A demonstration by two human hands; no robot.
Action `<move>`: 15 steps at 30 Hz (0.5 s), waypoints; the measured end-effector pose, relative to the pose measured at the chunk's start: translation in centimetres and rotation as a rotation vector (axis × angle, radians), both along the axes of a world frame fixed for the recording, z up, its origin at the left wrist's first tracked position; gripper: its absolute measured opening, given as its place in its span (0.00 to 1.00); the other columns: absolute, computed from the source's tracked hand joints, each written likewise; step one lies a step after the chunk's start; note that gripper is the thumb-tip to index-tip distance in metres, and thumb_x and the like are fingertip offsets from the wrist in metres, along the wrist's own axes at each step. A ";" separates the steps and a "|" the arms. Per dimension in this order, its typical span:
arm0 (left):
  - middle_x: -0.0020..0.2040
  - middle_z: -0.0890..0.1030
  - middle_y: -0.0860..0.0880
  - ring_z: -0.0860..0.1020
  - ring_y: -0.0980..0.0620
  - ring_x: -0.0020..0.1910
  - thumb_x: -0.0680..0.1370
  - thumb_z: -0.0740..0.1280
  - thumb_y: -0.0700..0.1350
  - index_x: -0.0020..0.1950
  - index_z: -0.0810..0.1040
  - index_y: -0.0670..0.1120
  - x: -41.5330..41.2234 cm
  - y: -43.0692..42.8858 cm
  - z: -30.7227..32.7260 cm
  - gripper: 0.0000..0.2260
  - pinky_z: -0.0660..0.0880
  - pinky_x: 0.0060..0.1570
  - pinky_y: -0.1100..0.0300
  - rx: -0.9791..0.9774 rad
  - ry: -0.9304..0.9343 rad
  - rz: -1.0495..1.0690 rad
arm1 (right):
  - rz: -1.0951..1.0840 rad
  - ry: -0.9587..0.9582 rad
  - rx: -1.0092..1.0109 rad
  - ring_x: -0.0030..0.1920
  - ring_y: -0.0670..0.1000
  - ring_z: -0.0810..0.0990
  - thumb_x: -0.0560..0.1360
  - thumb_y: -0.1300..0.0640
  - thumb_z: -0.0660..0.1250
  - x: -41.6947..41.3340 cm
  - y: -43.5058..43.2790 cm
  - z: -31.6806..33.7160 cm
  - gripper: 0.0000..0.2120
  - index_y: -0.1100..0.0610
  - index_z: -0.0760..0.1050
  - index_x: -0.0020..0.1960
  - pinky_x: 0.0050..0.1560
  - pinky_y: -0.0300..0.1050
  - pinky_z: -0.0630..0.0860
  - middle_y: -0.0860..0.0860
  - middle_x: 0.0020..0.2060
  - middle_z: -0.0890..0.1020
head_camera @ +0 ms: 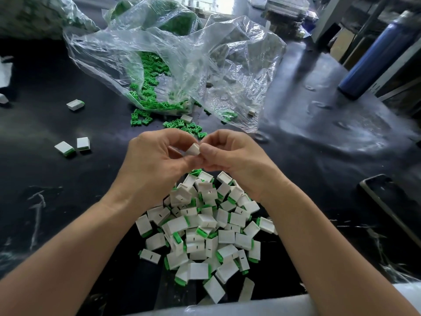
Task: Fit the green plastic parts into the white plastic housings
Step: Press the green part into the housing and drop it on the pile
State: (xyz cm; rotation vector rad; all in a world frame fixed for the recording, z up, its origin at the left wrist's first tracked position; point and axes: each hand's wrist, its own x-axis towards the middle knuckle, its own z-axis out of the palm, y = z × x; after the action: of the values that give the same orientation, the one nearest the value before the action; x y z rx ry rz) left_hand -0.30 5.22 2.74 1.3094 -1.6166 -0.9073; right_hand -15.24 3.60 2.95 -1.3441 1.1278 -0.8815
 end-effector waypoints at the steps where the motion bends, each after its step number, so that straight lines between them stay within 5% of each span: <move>1: 0.35 0.83 0.54 0.81 0.59 0.34 0.67 0.75 0.45 0.41 0.81 0.50 0.1 -0.1 -0.1 0.05 0.77 0.34 0.67 -0.006 0.004 0.028 | -0.002 0.003 0.003 0.34 0.47 0.80 0.75 0.61 0.65 0.0 0.1 0.0 0.05 0.57 0.74 0.40 0.41 0.39 0.76 0.51 0.33 0.81; 4: 0.33 0.82 0.51 0.80 0.55 0.32 0.67 0.75 0.44 0.37 0.78 0.50 0.2 -0.2 -0.4 0.06 0.77 0.31 0.64 0.003 0.020 0.095 | -0.088 0.113 -0.042 0.34 0.45 0.81 0.76 0.55 0.65 -0.4 -0.4 -0.1 0.08 0.54 0.74 0.38 0.36 0.33 0.74 0.49 0.34 0.83; 7: 0.32 0.83 0.52 0.81 0.55 0.31 0.68 0.74 0.43 0.37 0.79 0.52 0.1 -0.2 -0.4 0.06 0.76 0.30 0.66 0.034 0.080 0.087 | -0.212 0.376 -0.151 0.41 0.50 0.80 0.76 0.53 0.66 -1.0 -1.5 -0.5 0.08 0.53 0.77 0.38 0.47 0.45 0.76 0.52 0.38 0.83; 10: 0.32 0.83 0.52 0.82 0.56 0.32 0.71 0.73 0.41 0.38 0.80 0.53 0.0 -0.2 -0.5 0.07 0.79 0.35 0.62 0.041 0.094 0.088 | -0.229 0.679 -0.258 0.47 0.49 0.78 0.76 0.54 0.65 -0.8 -2.8 -0.8 0.07 0.55 0.81 0.48 0.53 0.44 0.74 0.51 0.45 0.83; 15: 0.34 0.83 0.52 0.82 0.54 0.34 0.70 0.72 0.38 0.37 0.80 0.55 -0.2 -0.1 -0.4 0.11 0.80 0.41 0.56 0.049 0.080 0.062 | -0.178 0.847 -0.327 0.55 0.54 0.78 0.77 0.58 0.63 0.3 -5.3 -1.0 0.10 0.57 0.80 0.55 0.59 0.49 0.72 0.55 0.53 0.82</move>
State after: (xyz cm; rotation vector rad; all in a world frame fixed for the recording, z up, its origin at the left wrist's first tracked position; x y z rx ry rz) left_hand -0.54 5.12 2.35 1.3333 -1.4927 -0.9549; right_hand -14.92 -1.71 1.96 -2.0016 1.8205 -0.6339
